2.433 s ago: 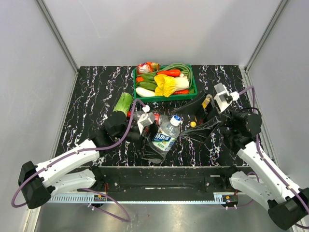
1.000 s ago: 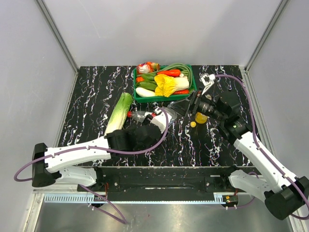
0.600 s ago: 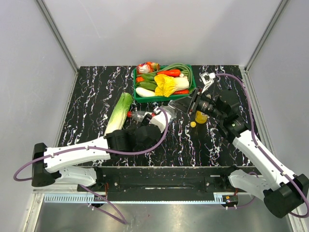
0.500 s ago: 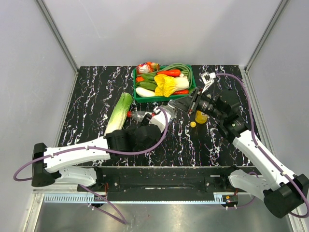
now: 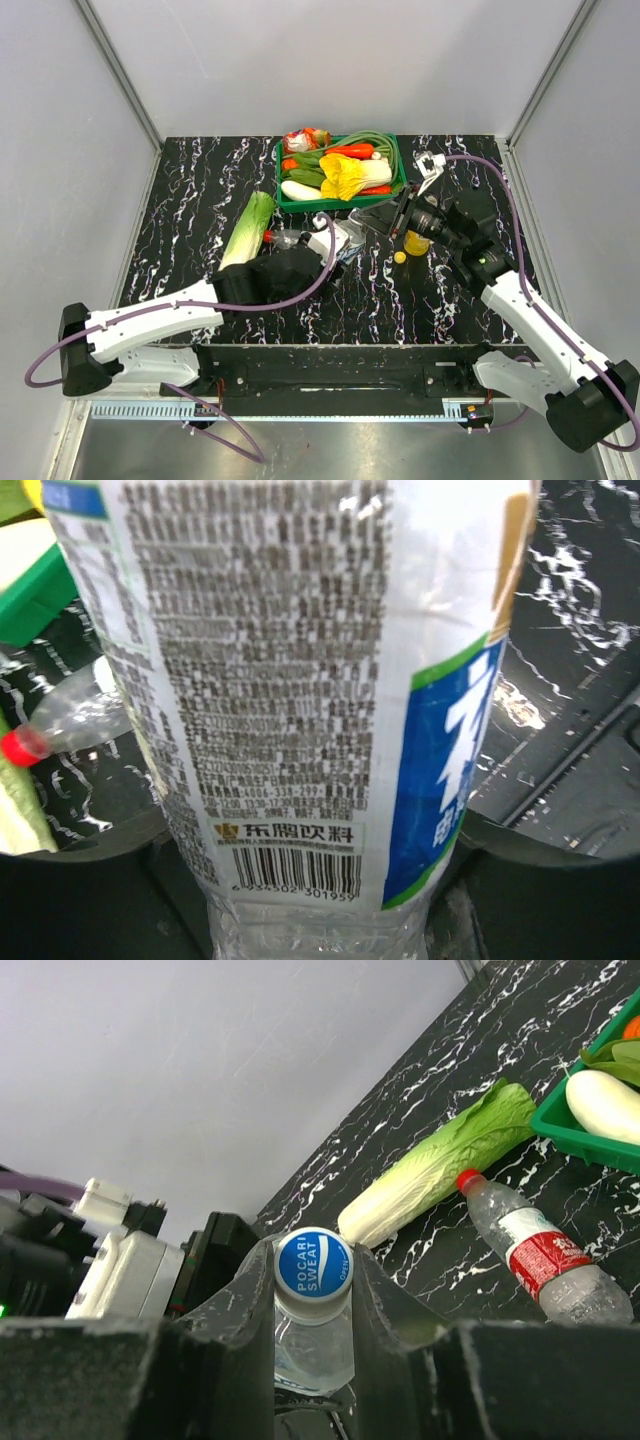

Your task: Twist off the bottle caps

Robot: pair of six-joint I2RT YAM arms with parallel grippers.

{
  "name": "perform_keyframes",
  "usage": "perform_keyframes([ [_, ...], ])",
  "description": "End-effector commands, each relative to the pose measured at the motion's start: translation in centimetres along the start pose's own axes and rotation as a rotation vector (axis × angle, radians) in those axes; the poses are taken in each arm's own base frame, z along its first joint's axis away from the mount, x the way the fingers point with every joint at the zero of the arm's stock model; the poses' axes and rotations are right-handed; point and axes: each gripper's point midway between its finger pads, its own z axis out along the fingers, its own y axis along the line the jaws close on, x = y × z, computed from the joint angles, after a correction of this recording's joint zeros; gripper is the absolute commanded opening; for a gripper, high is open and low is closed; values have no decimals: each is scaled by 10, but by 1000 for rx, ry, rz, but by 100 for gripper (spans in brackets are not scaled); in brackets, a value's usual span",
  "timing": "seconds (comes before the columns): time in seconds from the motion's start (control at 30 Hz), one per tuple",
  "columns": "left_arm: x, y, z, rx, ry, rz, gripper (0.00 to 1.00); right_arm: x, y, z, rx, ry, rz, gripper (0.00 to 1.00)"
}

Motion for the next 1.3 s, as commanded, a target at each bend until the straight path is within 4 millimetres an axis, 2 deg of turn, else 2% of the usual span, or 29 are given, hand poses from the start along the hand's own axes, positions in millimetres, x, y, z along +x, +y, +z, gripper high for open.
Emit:
perform_keyframes([
  [0.0,-15,-17,-4,215,-66,-80,1,-11,51,-14,-206,-24,-153,0],
  [0.13,-19,-35,-20,440,-114,-115,1,-10,70,-23,-298,-14,-204,0],
  [0.5,-43,-85,-105,1010,-332,-54,2,-2,124,-55,-592,-4,-322,0],
  [0.77,-55,-103,-156,1288,-393,7,3,-1,152,-77,-739,-2,-413,0],
  [0.93,-55,-109,-169,1389,-381,27,4,-3,161,-86,-768,-29,-460,0],
  [1.27,-47,-112,-172,1465,-343,21,4,-5,164,-91,-766,-66,-473,0],
])
